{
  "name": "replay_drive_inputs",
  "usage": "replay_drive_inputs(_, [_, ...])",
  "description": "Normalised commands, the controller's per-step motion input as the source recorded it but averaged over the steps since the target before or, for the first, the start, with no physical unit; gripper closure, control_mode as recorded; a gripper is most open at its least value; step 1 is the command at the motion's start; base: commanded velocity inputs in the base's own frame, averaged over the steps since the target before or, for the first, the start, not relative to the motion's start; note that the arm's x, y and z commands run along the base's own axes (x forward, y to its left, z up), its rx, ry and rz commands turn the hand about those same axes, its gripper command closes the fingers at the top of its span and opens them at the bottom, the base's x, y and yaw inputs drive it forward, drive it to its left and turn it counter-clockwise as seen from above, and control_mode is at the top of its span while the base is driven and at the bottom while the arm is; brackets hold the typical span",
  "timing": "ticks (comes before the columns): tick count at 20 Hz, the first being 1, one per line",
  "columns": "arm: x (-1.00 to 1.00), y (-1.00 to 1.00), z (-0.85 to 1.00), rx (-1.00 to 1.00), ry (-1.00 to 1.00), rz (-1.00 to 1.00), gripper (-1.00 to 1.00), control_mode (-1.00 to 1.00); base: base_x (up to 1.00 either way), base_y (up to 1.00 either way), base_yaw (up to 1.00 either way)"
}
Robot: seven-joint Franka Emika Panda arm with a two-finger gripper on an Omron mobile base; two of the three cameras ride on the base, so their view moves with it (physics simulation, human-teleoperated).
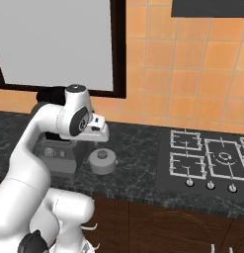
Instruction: Close the lid blender by securely placing the lid on top.
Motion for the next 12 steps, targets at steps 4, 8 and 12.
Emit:
replay_drive_inputs(4, [0.00,0.00,-0.51,0.00,0.00,0.00,-1.00,-1.00,0.00,0.00,0.00])
replay_drive_inputs(8, [0.12,0.00,-0.28,0.00,0.00,0.00,-1.00,-1.00,0.00,0.00,0.00])
replay_drive_inputs(12, [0.21,-0.04,-0.19,0.00,0.00,0.00,-1.00,-1.00,0.00,0.00,0.00])
